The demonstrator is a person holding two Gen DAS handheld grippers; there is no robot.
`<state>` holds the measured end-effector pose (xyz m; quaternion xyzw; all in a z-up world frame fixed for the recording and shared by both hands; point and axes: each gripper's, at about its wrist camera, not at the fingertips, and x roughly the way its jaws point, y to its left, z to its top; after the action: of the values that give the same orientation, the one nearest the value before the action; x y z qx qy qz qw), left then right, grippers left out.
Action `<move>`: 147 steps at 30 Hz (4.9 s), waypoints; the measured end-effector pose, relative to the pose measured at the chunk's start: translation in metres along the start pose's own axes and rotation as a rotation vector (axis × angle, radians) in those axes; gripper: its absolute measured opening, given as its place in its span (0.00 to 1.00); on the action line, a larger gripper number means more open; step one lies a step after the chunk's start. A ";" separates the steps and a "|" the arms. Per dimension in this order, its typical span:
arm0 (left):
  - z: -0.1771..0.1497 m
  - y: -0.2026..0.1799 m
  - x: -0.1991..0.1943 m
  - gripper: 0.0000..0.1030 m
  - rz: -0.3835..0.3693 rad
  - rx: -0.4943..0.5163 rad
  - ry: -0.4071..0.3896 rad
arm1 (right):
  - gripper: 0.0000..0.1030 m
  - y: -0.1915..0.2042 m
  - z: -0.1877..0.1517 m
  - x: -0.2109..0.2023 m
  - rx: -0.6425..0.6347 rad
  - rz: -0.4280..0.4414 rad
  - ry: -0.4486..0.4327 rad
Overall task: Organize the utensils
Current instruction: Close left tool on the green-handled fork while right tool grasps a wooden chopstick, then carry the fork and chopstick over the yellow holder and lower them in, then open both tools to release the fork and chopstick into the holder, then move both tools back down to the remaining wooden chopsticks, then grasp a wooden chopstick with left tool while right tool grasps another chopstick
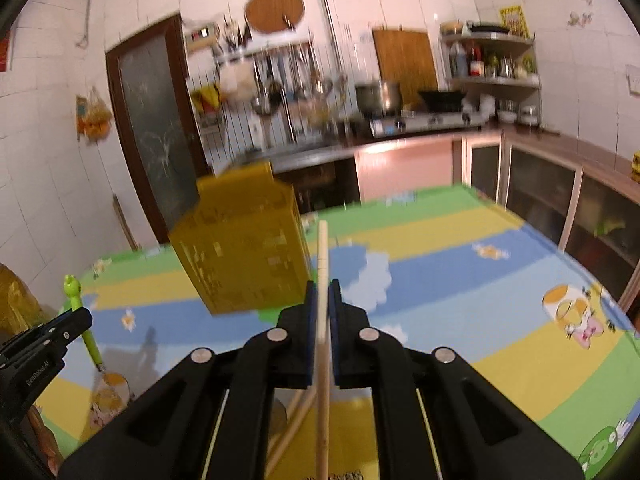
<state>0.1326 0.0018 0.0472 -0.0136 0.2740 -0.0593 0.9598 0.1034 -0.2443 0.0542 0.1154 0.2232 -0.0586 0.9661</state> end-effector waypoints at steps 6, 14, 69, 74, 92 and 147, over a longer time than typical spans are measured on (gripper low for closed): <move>0.003 0.000 -0.010 0.12 -0.013 -0.005 -0.036 | 0.06 0.006 0.006 -0.014 -0.028 0.014 -0.117; 0.005 0.004 -0.016 0.12 -0.017 0.007 -0.050 | 0.06 0.003 0.005 -0.016 -0.037 0.022 -0.147; 0.147 -0.003 0.064 0.82 -0.043 -0.065 -0.156 | 0.69 0.021 0.140 0.104 -0.029 -0.064 -0.084; 0.132 0.019 0.029 0.95 -0.021 -0.086 -0.139 | 0.75 0.015 0.131 0.068 -0.057 -0.066 -0.038; -0.030 0.052 0.084 0.95 0.045 -0.120 0.276 | 0.76 -0.007 -0.052 0.074 -0.051 -0.101 0.383; -0.051 0.018 0.115 0.05 0.029 0.005 0.422 | 0.06 0.015 -0.054 0.079 0.072 -0.121 0.375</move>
<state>0.2041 0.0064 -0.0578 0.0053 0.4691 -0.0475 0.8818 0.1541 -0.2215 -0.0251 0.1452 0.4034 -0.1020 0.8976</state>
